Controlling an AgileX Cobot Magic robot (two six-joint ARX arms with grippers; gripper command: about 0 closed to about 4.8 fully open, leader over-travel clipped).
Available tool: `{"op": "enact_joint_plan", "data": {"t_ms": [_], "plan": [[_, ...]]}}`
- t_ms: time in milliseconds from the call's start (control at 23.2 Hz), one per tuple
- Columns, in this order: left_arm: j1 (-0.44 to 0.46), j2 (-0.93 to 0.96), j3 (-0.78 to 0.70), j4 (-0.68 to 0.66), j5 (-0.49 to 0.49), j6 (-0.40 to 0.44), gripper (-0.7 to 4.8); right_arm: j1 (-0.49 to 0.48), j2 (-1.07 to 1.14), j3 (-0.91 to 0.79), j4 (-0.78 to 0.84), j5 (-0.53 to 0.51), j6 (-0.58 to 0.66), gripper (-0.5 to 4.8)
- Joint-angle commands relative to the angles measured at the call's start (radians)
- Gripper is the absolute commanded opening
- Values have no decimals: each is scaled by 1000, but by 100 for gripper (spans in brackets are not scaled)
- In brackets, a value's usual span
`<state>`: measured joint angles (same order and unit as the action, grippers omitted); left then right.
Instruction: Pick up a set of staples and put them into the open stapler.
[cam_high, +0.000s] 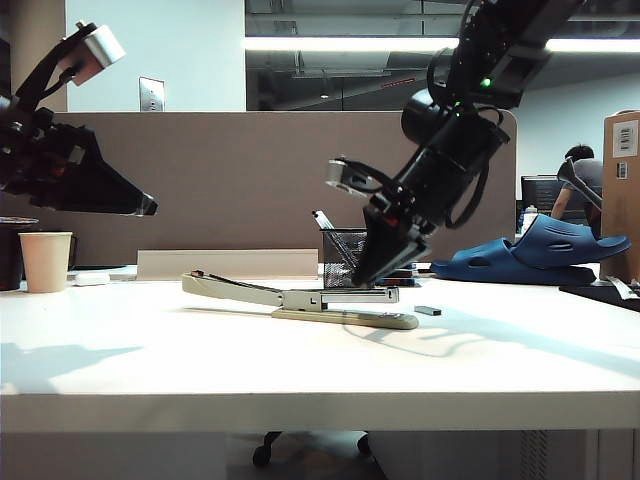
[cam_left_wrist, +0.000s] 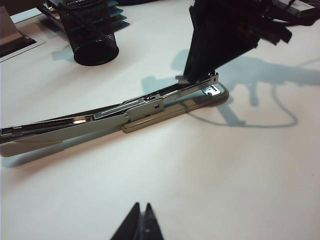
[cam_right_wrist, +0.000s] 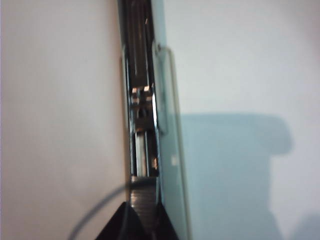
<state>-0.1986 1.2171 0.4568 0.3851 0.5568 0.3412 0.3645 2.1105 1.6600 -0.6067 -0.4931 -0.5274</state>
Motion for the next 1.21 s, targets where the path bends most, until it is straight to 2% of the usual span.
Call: {"op": "enact_joint_plan", "data": {"t_ms": [43, 1209], "plan": [[1, -2, 1, 11, 5, 2, -5, 3, -5, 26, -3, -3, -4, 51], [1, -2, 1, 4, 5, 0, -5, 3, 3, 24, -18, -6, -5, 51]]}}
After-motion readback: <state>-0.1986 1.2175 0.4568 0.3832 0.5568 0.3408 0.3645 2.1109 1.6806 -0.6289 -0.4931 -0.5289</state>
